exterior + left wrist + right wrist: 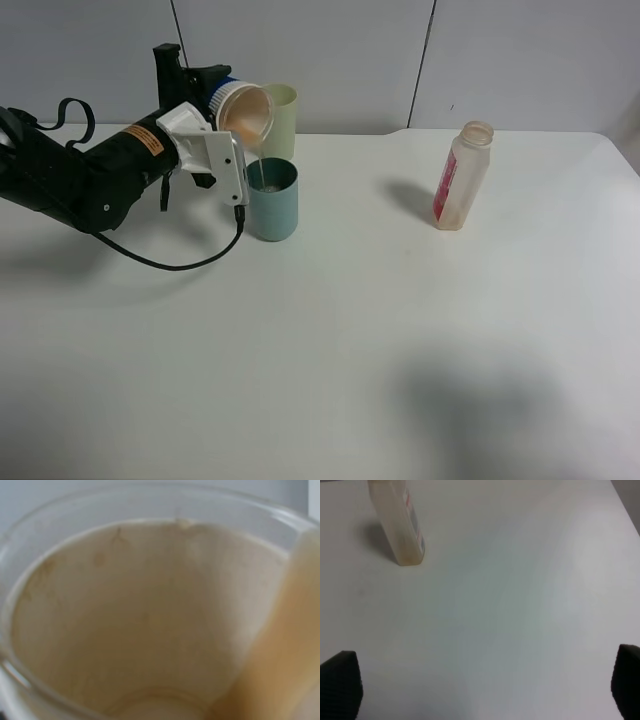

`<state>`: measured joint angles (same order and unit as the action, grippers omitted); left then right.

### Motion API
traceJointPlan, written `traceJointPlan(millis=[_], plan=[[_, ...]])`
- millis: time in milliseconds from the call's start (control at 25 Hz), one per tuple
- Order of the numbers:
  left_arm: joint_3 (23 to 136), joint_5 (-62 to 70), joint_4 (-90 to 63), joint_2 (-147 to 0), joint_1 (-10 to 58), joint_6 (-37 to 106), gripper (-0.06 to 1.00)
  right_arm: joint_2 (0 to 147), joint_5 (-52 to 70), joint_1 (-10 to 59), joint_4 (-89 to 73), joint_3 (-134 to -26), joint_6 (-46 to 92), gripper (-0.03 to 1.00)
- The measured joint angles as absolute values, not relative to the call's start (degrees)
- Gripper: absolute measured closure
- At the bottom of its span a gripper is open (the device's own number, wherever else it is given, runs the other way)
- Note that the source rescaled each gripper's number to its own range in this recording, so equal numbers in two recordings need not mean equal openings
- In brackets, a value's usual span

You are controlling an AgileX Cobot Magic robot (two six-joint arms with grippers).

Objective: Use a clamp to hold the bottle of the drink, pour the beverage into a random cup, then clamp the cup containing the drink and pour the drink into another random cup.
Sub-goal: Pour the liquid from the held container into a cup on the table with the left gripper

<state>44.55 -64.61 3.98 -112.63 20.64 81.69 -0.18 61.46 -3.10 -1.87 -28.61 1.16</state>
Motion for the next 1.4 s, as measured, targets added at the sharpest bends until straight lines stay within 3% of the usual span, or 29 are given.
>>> traceJointPlan(millis=[680,1400], plan=[[44.6,-66.9,4.0,-112.6,24.1,81.7,0.94,-0.2,61.5,-3.1,-1.9,-28.6,1.2,-0.03],[44.6,-66.9,2.4,-112.6,23.0,82.2,0.94,-0.2,61.5,-3.1,-1.9,-28.6,1.2,-0.03]])
